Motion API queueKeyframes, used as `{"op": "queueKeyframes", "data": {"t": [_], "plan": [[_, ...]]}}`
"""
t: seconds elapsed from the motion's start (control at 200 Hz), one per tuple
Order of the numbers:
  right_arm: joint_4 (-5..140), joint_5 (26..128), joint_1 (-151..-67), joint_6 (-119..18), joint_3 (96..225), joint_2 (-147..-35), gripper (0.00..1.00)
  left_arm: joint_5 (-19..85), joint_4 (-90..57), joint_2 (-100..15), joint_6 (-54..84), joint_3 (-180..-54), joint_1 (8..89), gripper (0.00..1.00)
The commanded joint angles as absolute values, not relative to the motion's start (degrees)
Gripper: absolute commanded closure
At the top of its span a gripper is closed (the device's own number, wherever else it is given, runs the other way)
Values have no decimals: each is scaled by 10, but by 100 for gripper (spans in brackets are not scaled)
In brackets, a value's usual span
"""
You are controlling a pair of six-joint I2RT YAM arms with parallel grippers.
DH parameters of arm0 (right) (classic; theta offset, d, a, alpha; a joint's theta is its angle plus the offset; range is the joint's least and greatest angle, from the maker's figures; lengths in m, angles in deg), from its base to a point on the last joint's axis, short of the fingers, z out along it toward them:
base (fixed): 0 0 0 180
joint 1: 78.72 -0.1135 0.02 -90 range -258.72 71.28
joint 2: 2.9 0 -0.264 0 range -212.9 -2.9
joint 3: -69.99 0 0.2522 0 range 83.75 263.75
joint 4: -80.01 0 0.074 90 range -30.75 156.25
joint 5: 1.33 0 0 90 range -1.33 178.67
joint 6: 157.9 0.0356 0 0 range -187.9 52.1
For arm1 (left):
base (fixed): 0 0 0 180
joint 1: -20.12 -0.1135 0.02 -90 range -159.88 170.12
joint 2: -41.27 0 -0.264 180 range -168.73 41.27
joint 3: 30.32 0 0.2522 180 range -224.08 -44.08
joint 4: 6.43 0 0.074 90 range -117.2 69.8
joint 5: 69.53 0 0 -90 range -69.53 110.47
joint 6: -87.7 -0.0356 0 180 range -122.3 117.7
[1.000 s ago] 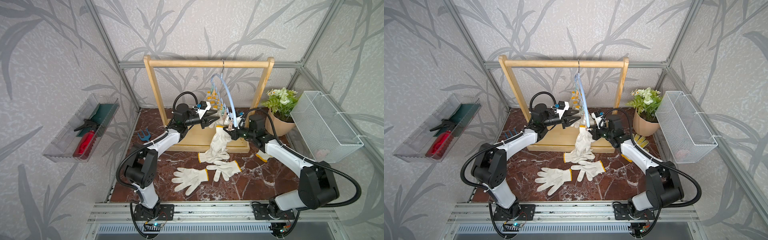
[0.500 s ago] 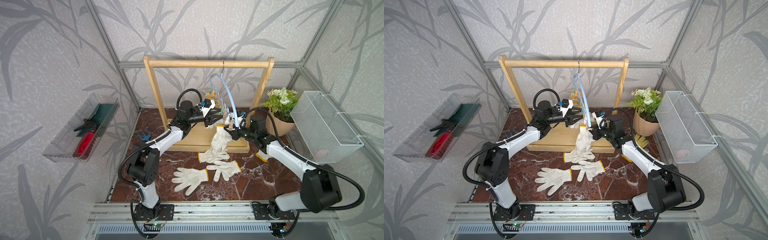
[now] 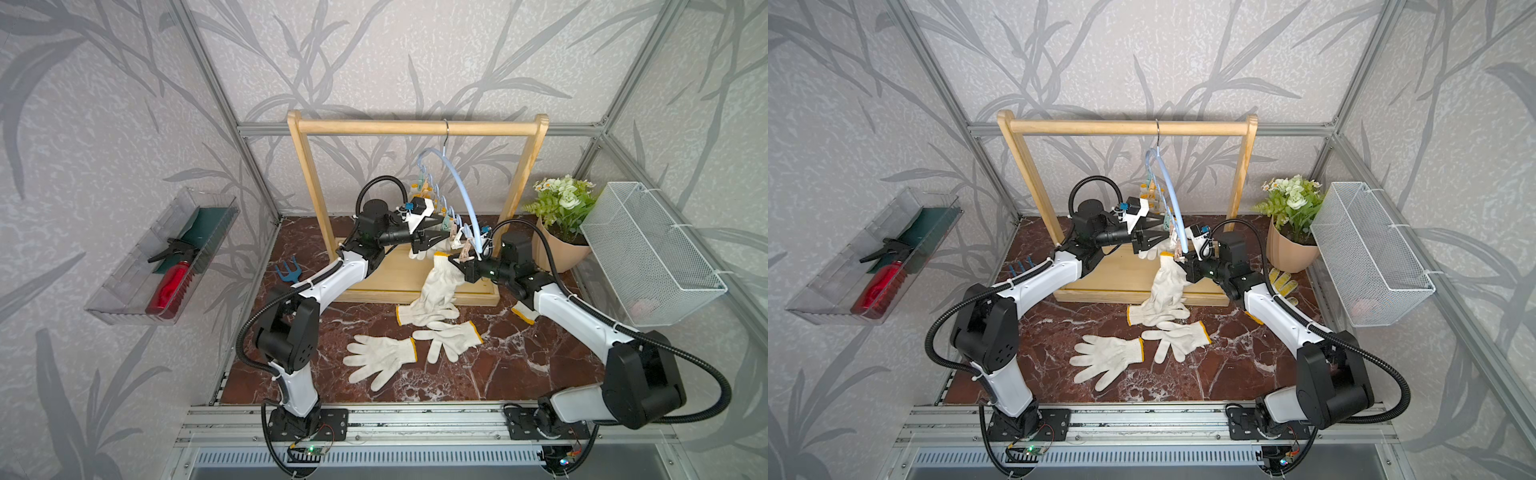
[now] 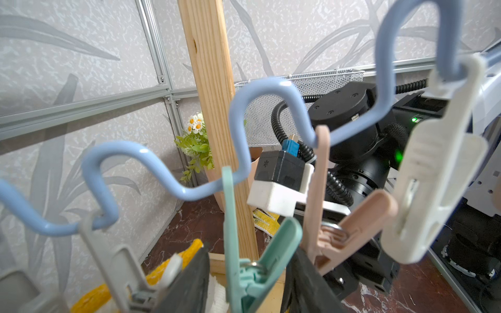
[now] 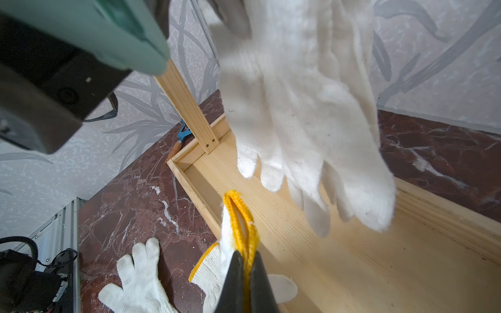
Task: Clip the gloves onto a hanger to dry
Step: Open the clamp at the hanger.
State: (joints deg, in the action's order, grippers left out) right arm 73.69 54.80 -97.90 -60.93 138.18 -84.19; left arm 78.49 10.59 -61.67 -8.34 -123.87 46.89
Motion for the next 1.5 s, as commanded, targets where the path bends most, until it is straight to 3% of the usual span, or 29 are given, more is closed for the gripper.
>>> {"op": "queueKeyframes", "data": {"t": [0.0,1.495], "plan": [[749,548,-982,-615,1375,-822,100,783,111,-611,-95,-1253,477,50],[755,550,-981,-619,1353,-806,100,628,160,-565,-107,-1199,521,49]]}}
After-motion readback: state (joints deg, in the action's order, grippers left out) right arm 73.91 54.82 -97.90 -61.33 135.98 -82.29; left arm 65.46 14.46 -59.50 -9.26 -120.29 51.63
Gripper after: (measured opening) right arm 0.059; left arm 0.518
